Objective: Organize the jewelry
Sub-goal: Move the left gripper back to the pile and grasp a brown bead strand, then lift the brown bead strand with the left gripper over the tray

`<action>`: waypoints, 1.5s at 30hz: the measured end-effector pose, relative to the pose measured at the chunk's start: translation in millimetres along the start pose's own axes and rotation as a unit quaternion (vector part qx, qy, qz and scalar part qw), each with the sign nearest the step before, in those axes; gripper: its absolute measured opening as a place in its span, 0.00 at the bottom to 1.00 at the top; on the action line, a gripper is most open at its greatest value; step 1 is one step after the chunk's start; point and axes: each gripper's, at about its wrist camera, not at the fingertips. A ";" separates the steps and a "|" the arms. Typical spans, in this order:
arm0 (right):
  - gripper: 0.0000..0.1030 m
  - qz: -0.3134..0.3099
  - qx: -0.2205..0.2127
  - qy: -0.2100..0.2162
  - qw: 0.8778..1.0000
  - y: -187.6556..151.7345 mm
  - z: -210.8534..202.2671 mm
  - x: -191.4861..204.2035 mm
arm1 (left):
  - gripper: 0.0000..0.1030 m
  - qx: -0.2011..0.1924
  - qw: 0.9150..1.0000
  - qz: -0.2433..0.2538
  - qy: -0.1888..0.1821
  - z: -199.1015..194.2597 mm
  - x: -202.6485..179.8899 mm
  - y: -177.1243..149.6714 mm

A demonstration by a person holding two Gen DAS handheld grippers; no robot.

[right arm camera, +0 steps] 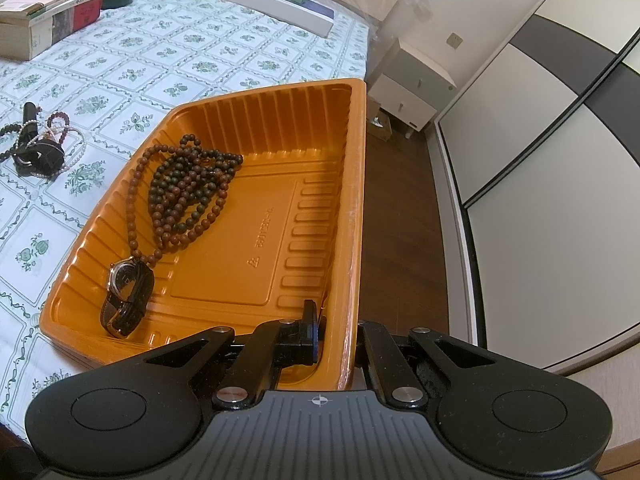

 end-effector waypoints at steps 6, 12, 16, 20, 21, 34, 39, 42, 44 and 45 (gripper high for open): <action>0.03 0.001 0.000 0.000 1.000 -0.2 0.1 0.2 | 0.06 0.011 1.000 -0.006 0.003 -3.3 -0.4 2.6; 0.03 0.000 0.000 0.000 1.000 -0.3 0.0 0.1 | 0.06 -0.003 0.999 -0.031 0.005 -25.0 8.8 8.0; 0.03 0.000 0.000 0.000 1.000 -0.2 0.1 -0.7 | 0.06 -0.022 0.999 -0.048 0.001 -42.4 16.2 19.4; 0.03 0.001 0.000 0.001 1.000 -0.4 0.2 -0.8 | 0.06 -0.039 0.998 -0.049 -0.005 -54.5 15.9 33.2; 0.03 0.001 0.000 0.000 1.000 -0.5 0.4 -0.7 | 0.06 -0.044 0.998 -0.049 -0.009 -57.0 14.9 37.1; 0.03 0.001 -0.001 0.001 1.000 -1.1 1.3 -0.2 | 0.06 -0.071 0.996 -0.024 -0.055 -54.4 -26.2 78.9; 0.03 0.002 0.000 0.002 1.000 -1.4 1.4 0.2 | 0.06 -0.078 0.994 -0.007 -0.081 -44.9 -52.2 99.3; 0.03 0.001 0.000 0.001 1.000 -1.4 1.4 -0.5 | 0.06 -0.081 0.992 0.005 -0.098 -37.5 -70.2 112.4; 0.03 0.002 0.000 0.002 1.000 -1.7 1.7 0.4 | 0.06 -0.083 0.991 0.011 -0.108 -32.1 -81.2 120.7; 0.03 0.003 -0.001 0.002 1.000 -1.8 1.7 0.4 | 0.06 -0.084 0.990 0.013 -0.113 -29.3 -85.9 125.0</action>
Point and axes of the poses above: each gripper's, at about its wrist camera, not at the fingertips, and z roughly the way its jaws point, x to its left, y to its top, and after that the axes turned 12 degrees about -y, right-handed
